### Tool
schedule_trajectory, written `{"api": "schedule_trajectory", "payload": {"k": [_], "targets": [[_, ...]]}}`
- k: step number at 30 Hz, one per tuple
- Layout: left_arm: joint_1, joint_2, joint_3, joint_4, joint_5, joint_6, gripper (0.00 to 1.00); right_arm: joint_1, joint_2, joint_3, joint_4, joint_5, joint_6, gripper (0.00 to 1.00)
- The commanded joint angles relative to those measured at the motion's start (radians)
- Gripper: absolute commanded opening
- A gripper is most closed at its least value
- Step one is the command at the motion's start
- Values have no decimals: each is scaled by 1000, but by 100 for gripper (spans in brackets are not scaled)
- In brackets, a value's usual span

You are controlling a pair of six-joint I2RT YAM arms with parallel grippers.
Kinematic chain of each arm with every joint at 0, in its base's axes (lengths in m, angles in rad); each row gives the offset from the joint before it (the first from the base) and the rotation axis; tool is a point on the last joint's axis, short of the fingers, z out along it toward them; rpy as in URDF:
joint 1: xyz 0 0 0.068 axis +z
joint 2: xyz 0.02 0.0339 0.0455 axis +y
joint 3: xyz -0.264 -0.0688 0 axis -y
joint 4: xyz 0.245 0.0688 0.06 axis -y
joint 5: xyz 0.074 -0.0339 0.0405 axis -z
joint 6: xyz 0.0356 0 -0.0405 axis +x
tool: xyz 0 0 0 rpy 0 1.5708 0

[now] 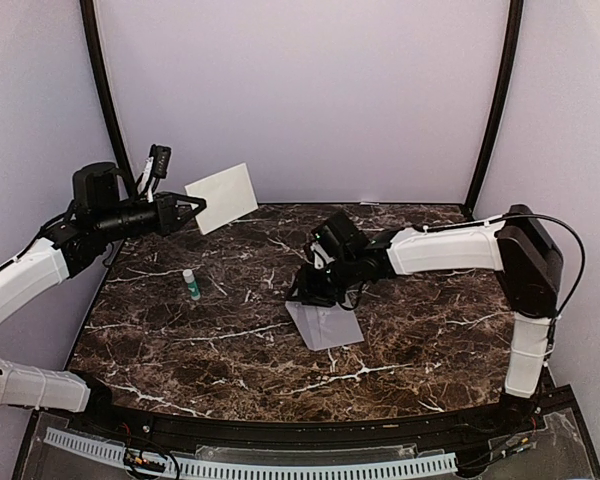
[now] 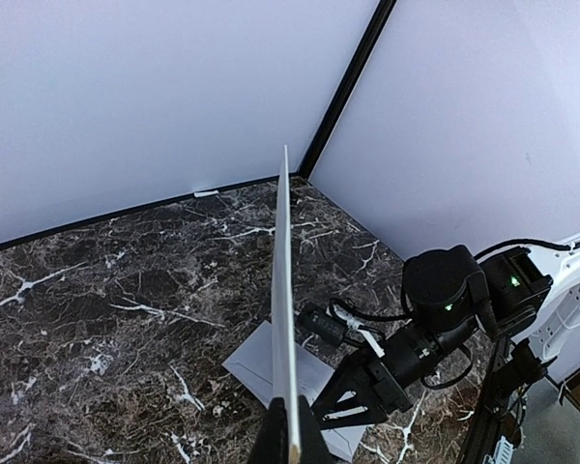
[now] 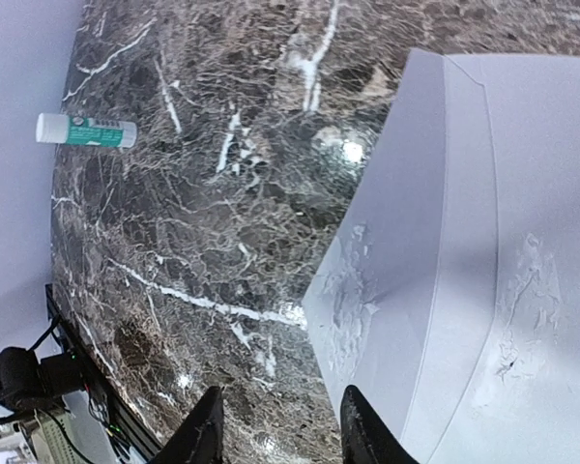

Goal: Place the letter into the envelope and seal it
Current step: Place the envelope at the center of the board, then place the letter in the envelope.

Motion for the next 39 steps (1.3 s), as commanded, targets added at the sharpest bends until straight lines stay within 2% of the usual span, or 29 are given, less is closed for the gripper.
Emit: {"api": "schedule_trajectory", "payload": {"k": [1,4,7,10,14,17,19,22,24,27,30,32,33,36,39], "targets": [[3,-4,-13,22,16,-3,0,8,-93,-4,84,-14,-44,41],[3,1,-14,25,28,2,0,7,-184,-40,58,81,-91,48],[3,11,-16,41,76,2,0,1,-289,-139,137,145,-137,59],[-6,25,-18,76,177,0,0,-18,-397,-239,239,108,-195,66],[-50,49,-17,91,278,22,0,-34,-560,-320,282,61,-312,78],[-119,70,-18,121,384,21,0,-44,-674,-367,310,-21,-400,85],[-175,85,-16,127,404,30,0,-51,-737,-403,344,-66,-418,90],[-242,113,-24,166,393,-39,0,-55,-794,-436,396,-148,-409,91],[-287,111,-59,261,379,-113,0,-55,-820,-454,414,-189,-409,91],[-349,97,-106,414,283,-199,0,-55,-839,-480,423,-194,-410,92],[-385,103,-118,485,259,-255,0,-55,-833,-478,435,-269,-403,92],[-406,117,-83,418,247,-204,0,-55,-841,-468,417,-299,-423,92],[-415,135,-44,333,242,-184,0,-56,-843,-456,389,-300,-443,93],[-440,182,34,108,248,-92,0,-56,-816,-356,209,-318,-545,92],[-478,213,80,-19,235,-30,0,-56,-790,-278,29,-318,-630,90]]}}
